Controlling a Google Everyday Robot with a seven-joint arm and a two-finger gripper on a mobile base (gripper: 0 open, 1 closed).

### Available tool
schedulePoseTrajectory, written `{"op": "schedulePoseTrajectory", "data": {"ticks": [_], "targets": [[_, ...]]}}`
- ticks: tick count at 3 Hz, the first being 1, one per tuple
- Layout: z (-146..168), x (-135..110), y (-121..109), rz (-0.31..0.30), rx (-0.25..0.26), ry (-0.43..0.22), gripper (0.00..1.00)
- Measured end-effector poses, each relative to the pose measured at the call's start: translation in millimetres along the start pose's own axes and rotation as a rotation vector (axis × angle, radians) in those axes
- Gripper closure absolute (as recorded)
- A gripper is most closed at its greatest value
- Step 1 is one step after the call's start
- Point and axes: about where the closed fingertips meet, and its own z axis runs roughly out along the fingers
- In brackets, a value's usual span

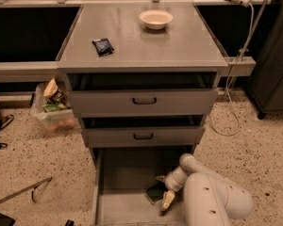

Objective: Pick sponge from bottom drawer and place on counter

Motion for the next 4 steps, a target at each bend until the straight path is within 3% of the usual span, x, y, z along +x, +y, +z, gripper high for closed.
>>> {"op": "schedulePoseTrajectory", "data": {"ticks": [1, 4], "targets": [[0.1, 0.0, 0.0, 0.000, 0.000, 0.000, 0.28], [-0.1, -0.1, 0.1, 0.000, 0.000, 0.000, 0.97]]}}
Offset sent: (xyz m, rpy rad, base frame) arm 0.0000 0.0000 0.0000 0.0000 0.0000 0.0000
